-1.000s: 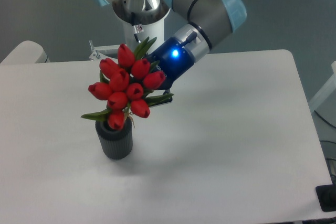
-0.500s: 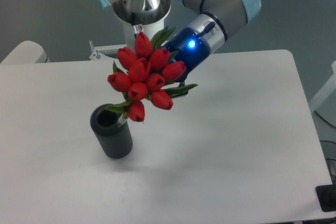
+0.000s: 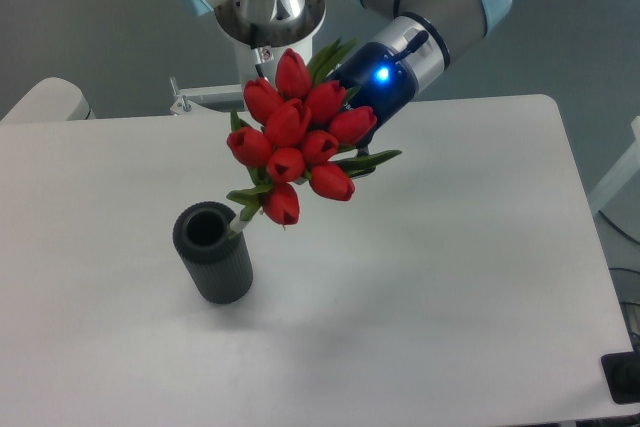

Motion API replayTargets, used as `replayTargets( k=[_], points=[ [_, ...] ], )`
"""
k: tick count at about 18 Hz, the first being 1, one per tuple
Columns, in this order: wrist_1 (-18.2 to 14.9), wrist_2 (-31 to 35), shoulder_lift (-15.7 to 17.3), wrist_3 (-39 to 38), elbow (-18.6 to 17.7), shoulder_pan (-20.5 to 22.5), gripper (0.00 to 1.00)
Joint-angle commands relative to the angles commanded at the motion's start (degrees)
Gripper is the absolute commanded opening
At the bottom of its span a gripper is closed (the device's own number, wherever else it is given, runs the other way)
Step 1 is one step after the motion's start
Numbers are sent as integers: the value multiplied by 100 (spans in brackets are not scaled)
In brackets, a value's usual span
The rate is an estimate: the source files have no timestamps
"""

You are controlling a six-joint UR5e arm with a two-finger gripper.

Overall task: Pick up the flowers from the vase
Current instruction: 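Lift the gripped tulip bouquet up and out of the vase, then carry the tulip bouquet away from the vase and hold it hanging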

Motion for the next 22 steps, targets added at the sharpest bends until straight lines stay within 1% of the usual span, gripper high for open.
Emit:
replayTargets(
  k=[4,7,11,15,19,22],
  points=[
    [-9,-140,-52,-439,421,97,28],
    [-9,-158,-149,-545,676,114,28],
    [-9,-150,-272,-616,896,132,27],
    [9,-141,-439,-537,993,281,26],
    [27,-123,-808,-397,1108,632,25],
    [26,-79,-949,-264,1117,834,25]
  ],
)
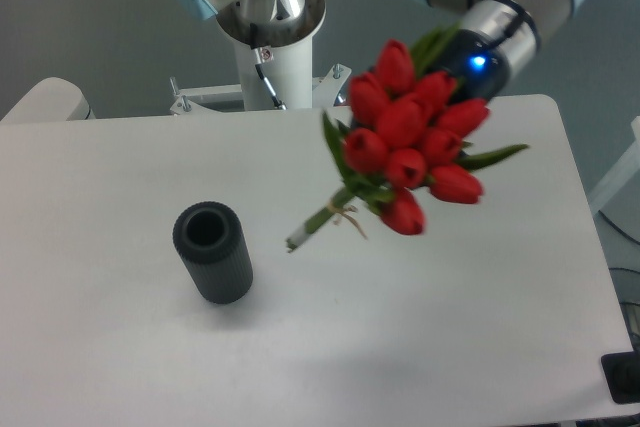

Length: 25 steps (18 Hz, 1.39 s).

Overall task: Pick up the flowers from the vase
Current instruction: 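Carry the tulip bouquet away from the vase and hold it hanging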

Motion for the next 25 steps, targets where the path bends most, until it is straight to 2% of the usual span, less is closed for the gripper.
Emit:
replayTargets(
  k=[3,6,10,12,20,22,25],
  points=[
    [175,385,-18,26,0,45,25],
    [229,1674,8,106,158,-60,24],
    [220,2881,-123,105,553,-561,21],
    [194,3198,-176,106,667,-614,21],
    [123,4350,-194,360,686,-913,21],
    [-87,4665,-203,561,712,-1027,20],
    [-578,5289,-255,922,817,-1247,17]
  ],
)
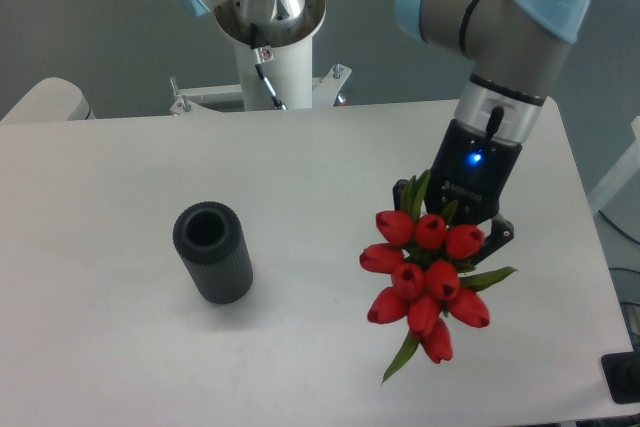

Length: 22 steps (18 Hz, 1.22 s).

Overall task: Pick up the flowers from the vase
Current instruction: 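Carry the tulip bouquet away from the vase and hold it hanging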

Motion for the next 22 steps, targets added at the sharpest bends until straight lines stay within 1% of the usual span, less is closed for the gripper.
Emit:
replayTargets(
  k=[2,4,8,10,11,13,15,17,22],
  points=[
    [-247,369,-44,176,79,-71,17],
    [-414,826,-79,221,141,-184,17],
    [-765,1872,-228,352,334,-448,18],
    [-1037,2137,-360,388,588,-554,21],
    [-1195,2172,-422,397,720,-563,21],
    [-1398,2269,-536,414,922,-572,22],
    [-1443,2540,-606,668,985,-677,21],
    [-1443,2848,-659,757,1002,-783,21],
    [-1469,2893,-782,783,985,-853,20]
  ],
)
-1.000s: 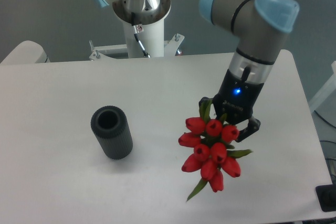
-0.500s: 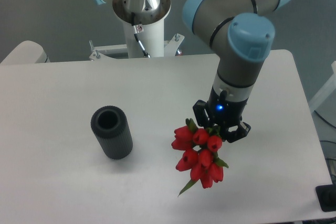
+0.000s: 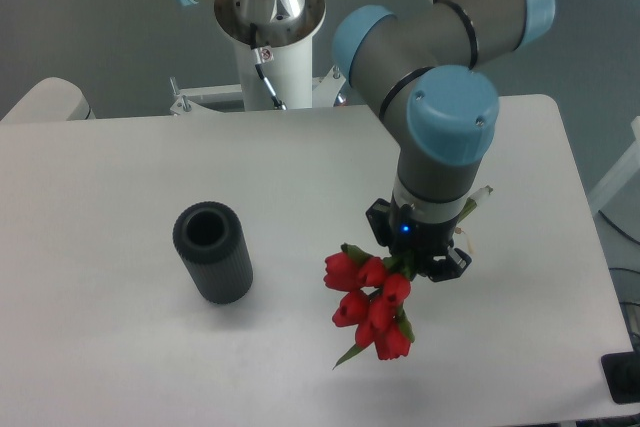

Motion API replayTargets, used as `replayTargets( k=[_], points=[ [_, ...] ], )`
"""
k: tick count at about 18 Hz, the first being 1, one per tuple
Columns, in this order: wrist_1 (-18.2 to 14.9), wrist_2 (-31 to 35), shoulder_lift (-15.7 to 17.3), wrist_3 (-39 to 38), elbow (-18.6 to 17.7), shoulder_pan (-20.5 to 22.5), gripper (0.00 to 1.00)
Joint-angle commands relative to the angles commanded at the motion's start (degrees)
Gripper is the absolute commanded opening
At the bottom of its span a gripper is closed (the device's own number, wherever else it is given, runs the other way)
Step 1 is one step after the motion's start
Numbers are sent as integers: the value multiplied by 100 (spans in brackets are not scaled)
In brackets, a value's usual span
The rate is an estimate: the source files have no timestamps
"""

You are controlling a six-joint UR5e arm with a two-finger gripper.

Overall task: Pick up the flowers from the vase
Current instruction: 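Carry the tulip bouquet away from the vase and hold it hanging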

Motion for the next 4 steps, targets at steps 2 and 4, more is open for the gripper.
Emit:
replayTargets(
  k=[2,4],
  points=[
    [0,18,-18,61,9,-9,20],
    [0,35,-26,114,9,-26,20]
  ],
)
